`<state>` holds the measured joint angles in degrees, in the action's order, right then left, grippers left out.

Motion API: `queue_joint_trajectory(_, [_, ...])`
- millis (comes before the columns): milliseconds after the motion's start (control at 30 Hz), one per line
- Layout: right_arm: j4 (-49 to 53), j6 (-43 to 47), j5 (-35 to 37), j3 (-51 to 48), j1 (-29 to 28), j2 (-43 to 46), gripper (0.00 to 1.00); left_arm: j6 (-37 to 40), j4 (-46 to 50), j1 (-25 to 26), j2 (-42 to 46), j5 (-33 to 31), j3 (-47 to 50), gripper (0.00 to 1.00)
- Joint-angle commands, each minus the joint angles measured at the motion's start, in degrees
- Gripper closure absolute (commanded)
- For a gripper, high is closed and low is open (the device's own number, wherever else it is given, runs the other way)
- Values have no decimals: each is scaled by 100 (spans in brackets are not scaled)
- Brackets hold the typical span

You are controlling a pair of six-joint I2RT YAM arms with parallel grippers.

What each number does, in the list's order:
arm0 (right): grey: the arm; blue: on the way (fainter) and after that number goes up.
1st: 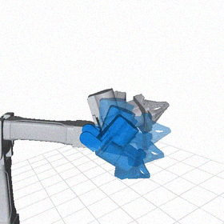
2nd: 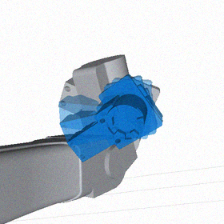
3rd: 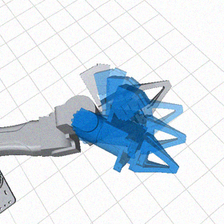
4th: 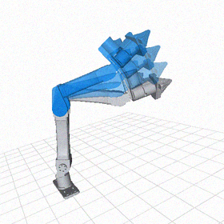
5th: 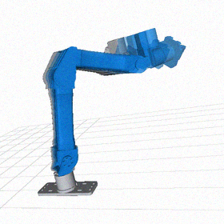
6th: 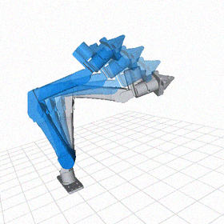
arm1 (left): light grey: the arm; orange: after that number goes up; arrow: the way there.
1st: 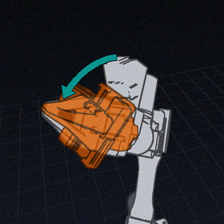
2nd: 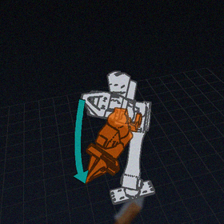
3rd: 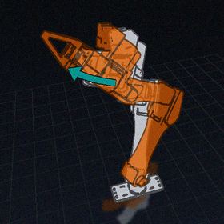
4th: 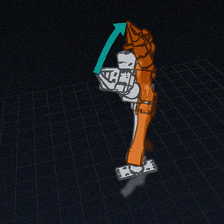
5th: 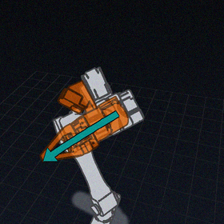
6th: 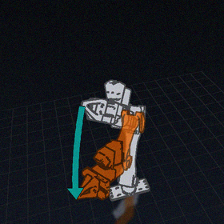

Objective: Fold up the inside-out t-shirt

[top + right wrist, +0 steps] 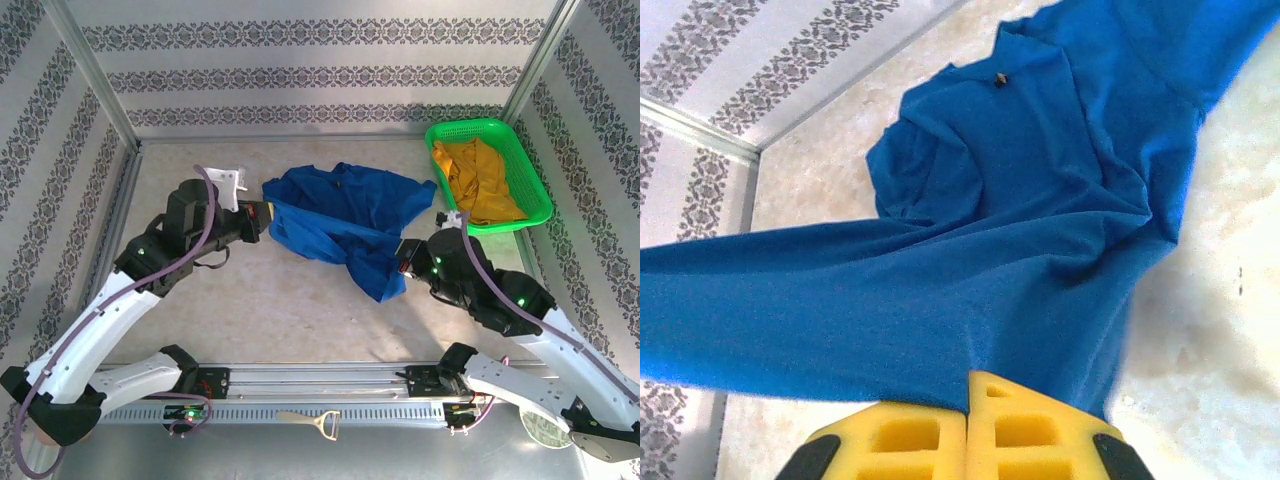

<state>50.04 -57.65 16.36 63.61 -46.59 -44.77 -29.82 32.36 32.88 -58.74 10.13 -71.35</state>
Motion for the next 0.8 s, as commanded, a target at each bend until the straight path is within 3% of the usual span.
queue_joint_trajectory(0, [673,475,44,361,62,-30,100,388,797,-89,-71,381,-482,100])
queue_joint_trajectory(200, [706,12,45,-477,62,402,100,665,1591,-91,-347,607,-511,100])
queue_joint_trajectory(333, [625,-519,17,-1659,32,741,100,660,1540,-88,-215,235,739,80])
queue_joint_trajectory(400, [483,-807,-50,-2268,-5,979,100,478,1229,-84,44,110,1566,60])
queue_joint_trajectory(433, [432,-915,-95,-2476,-16,1080,100,350,1149,-89,180,14,1871,55])
queue_joint_trajectory(533, [365,-1142,-207,-2964,-89,1334,100,-129,991,-85,736,-121,2697,45])
queue_joint_trajectory(767, [417,-1277,-203,-3170,-307,1387,100,-1092,415,437,1690,-57,3795,39])
